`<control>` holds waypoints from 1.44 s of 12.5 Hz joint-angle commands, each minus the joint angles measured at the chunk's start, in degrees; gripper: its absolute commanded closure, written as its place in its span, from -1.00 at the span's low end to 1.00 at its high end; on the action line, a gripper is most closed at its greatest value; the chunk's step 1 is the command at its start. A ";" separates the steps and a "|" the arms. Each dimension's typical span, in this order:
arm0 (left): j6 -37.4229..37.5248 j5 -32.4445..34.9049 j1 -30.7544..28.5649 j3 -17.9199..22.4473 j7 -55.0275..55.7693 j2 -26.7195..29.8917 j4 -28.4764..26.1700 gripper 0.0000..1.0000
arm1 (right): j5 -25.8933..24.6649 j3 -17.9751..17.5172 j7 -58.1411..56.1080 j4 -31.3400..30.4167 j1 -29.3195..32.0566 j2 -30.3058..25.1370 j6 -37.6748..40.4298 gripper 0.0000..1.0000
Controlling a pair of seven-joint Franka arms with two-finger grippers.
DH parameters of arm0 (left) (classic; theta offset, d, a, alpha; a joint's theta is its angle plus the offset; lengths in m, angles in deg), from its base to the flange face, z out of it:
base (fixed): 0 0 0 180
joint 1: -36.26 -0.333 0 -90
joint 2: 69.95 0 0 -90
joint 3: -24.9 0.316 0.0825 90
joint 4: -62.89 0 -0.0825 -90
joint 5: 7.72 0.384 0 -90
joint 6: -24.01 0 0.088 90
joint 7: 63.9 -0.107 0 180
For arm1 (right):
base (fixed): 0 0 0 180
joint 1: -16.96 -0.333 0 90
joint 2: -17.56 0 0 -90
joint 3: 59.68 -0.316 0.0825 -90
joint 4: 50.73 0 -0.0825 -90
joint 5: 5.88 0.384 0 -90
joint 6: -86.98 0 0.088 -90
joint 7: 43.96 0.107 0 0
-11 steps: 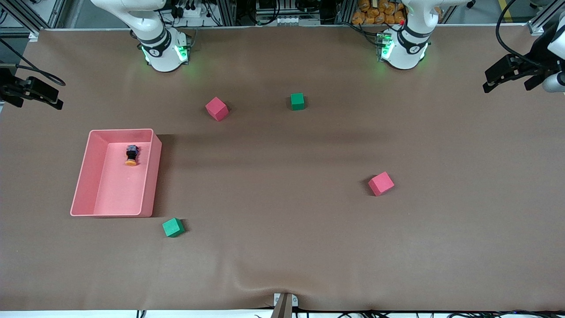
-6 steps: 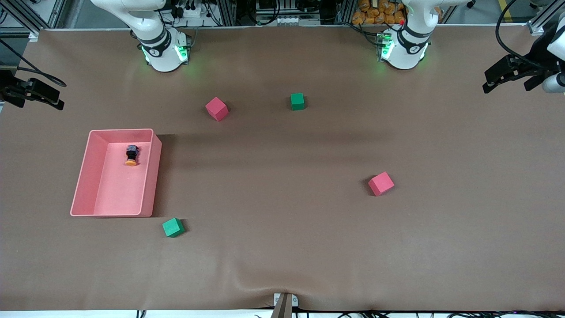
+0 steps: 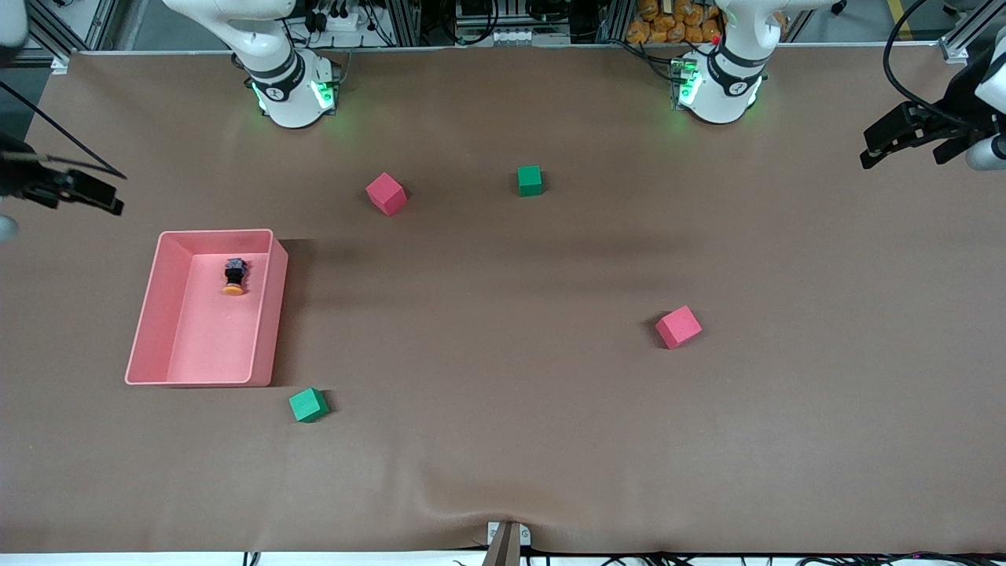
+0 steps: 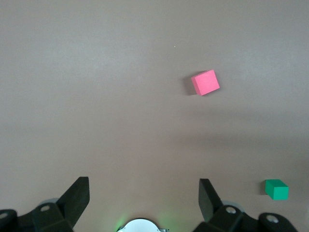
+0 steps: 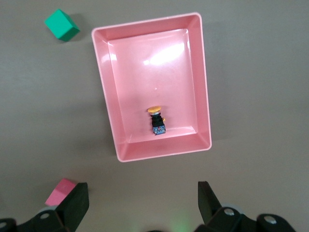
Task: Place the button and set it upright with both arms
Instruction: 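Reach the right gripper into the pink tray to the yellow-capped button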
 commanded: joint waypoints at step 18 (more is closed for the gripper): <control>1.00 0.92 0.04 -1.32 0.29 -0.31 1.54 -1.00 | 0.56 -0.82 -1.59 -39.16 2.69 19.68 -61.11 -1.00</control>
